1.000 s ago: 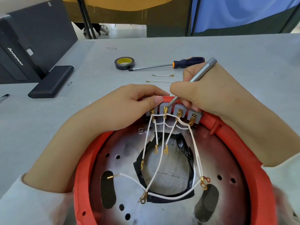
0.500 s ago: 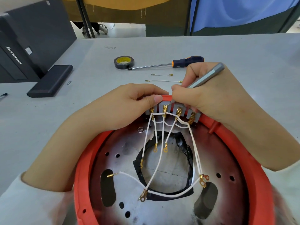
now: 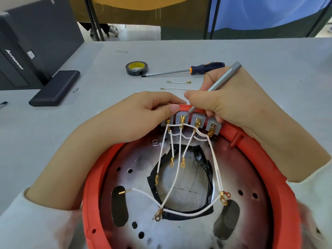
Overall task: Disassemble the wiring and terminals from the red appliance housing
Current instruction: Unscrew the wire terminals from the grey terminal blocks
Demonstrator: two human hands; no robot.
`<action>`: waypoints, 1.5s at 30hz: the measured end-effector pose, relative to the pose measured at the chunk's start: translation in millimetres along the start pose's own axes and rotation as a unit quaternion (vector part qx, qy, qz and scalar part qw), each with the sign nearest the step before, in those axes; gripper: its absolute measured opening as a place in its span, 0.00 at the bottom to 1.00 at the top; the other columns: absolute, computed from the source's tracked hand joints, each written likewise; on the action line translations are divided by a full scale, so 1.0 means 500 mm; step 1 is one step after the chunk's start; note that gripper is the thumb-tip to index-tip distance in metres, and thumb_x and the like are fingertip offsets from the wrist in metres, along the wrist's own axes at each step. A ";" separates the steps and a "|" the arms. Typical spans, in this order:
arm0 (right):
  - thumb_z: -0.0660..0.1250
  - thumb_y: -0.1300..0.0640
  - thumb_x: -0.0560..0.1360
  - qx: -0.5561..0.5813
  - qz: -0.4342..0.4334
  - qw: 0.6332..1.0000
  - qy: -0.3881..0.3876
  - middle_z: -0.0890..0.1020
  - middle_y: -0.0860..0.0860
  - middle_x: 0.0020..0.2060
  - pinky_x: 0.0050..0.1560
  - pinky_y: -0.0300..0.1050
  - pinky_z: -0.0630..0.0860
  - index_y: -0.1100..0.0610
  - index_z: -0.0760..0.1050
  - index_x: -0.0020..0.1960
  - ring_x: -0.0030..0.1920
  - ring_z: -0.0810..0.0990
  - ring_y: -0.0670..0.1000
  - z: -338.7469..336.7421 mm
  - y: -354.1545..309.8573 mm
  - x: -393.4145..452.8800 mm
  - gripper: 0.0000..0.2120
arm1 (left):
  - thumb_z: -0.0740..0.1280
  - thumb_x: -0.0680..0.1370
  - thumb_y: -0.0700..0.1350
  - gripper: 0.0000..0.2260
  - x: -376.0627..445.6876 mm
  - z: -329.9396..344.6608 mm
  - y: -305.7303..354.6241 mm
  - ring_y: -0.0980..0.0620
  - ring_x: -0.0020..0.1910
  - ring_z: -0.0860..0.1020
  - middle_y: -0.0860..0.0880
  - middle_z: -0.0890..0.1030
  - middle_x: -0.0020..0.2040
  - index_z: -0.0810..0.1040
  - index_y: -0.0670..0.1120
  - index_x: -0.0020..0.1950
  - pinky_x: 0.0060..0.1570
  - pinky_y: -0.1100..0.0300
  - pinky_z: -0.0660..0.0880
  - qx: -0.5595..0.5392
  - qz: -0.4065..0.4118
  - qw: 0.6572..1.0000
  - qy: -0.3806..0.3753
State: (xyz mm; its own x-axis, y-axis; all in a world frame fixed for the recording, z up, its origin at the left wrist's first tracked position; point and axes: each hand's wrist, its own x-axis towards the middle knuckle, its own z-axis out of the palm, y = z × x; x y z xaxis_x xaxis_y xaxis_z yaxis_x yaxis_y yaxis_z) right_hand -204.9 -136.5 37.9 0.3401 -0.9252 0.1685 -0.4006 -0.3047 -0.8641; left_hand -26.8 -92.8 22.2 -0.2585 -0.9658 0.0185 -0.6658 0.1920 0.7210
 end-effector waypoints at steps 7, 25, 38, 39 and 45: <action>0.75 0.54 0.68 0.006 -0.026 1.000 0.003 0.75 0.46 0.19 0.22 0.32 0.66 0.55 0.72 0.31 0.19 0.71 0.42 -0.003 -0.001 -0.006 0.14 | 0.59 0.81 0.51 0.11 0.000 0.002 0.002 0.54 0.57 0.78 0.55 0.82 0.54 0.77 0.60 0.59 0.63 0.50 0.70 0.010 -0.006 1.000 0.007; 0.62 0.52 0.79 0.047 -0.035 0.998 0.029 0.76 0.51 0.19 0.20 0.33 0.64 0.58 0.66 0.31 0.17 0.69 0.47 -0.002 0.003 -0.022 0.20 | 0.60 0.80 0.51 0.12 -0.003 0.002 0.007 0.60 0.56 0.77 0.60 0.81 0.54 0.78 0.57 0.61 0.64 0.54 0.70 0.001 -0.015 1.000 0.012; 0.62 0.54 0.79 0.044 -0.038 0.998 0.021 0.77 0.51 0.20 0.21 0.33 0.66 0.57 0.66 0.30 0.18 0.69 0.46 -0.002 0.004 -0.019 0.19 | 0.59 0.80 0.52 0.12 -0.004 0.001 0.008 0.57 0.56 0.78 0.58 0.81 0.54 0.77 0.58 0.61 0.63 0.54 0.70 0.005 -0.020 1.000 0.008; 0.63 0.54 0.78 0.047 -0.038 0.998 0.018 0.77 0.50 0.20 0.21 0.33 0.66 0.57 0.66 0.30 0.18 0.69 0.46 -0.002 0.004 -0.018 0.19 | 0.59 0.80 0.52 0.12 -0.004 0.001 0.008 0.58 0.56 0.78 0.59 0.81 0.55 0.77 0.58 0.61 0.64 0.54 0.70 0.003 -0.021 1.000 0.008; 0.66 0.57 0.76 0.073 -0.006 0.997 0.001 0.75 0.51 0.20 0.21 0.34 0.64 0.56 0.65 0.27 0.17 0.65 0.46 -0.009 0.005 -0.005 0.20 | 0.59 0.80 0.51 0.12 -0.004 0.000 0.007 0.61 0.57 0.77 0.61 0.81 0.55 0.78 0.57 0.61 0.65 0.54 0.69 -0.001 -0.015 1.000 0.007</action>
State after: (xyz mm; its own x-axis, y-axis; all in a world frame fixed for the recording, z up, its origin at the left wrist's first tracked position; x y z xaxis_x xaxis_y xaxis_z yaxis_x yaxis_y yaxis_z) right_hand -210.7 -135.8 37.2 0.3431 -0.9219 0.1799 -0.2690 -0.2799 -0.9216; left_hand -28.8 -90.2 24.7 -0.2288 -0.9735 0.0060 -0.6724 0.1625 0.7221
